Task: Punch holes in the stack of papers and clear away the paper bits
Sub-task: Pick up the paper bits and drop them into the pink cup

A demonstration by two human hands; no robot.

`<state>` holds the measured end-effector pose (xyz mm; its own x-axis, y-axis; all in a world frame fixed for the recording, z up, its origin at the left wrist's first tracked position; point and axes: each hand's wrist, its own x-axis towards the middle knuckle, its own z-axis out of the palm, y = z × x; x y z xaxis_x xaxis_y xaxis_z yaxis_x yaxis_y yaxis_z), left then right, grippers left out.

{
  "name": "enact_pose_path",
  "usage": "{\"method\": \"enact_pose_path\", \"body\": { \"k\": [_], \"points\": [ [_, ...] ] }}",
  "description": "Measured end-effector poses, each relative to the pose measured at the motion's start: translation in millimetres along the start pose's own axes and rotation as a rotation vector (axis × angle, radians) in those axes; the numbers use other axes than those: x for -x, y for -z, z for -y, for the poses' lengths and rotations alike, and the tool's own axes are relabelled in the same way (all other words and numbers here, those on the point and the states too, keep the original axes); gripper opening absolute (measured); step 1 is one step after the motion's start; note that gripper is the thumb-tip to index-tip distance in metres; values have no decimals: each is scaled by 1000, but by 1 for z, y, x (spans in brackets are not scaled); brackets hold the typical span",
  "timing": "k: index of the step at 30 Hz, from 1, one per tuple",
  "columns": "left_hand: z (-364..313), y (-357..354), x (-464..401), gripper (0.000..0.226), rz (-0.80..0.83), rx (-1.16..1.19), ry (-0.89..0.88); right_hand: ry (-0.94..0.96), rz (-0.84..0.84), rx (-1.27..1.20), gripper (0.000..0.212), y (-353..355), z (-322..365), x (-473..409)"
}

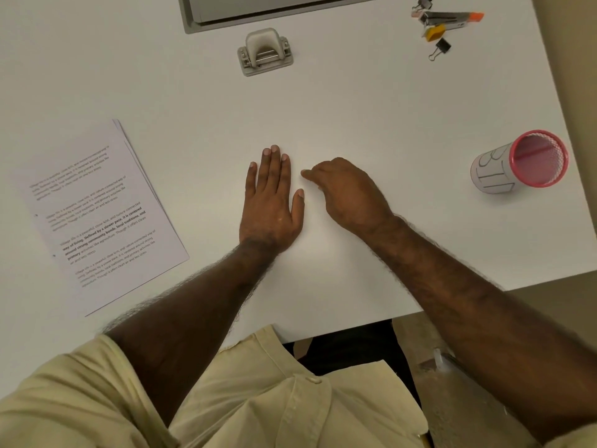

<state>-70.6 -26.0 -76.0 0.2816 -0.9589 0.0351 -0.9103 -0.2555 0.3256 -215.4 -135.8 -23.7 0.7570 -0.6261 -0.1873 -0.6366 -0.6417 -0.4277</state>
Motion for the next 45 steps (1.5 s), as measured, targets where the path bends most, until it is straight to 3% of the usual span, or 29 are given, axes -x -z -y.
{"method": "enact_pose_path", "body": {
  "k": [11,15,26,29,34,36,40,45],
  "points": [
    [2,-3,0,68,-26,3,-4,-242,151,-41,23,35,-5,-41],
    [2,-3,0,68,-34,14,-7,-253,150,-59,10,34,-4,-37],
    [0,-1,-1,69,16,-2,9,-297,183,32,20,11,6,-22],
    [1,-3,-1,70,21,-9,14,-376,115,-99,18,14,1,-18],
    [1,-2,-1,71,21,-10,4,-601,-73,-766,22,37,-18,4],
    [0,-1,0,70,18,-11,2,-616,-133,-918,20,47,-26,16],
    [0,-3,0,70,-3,11,-6,-620,-257,-983,17,74,-46,38],
    [2,-6,1,71,-6,0,-21,-647,-474,-835,11,113,-77,66]
  ]
}}
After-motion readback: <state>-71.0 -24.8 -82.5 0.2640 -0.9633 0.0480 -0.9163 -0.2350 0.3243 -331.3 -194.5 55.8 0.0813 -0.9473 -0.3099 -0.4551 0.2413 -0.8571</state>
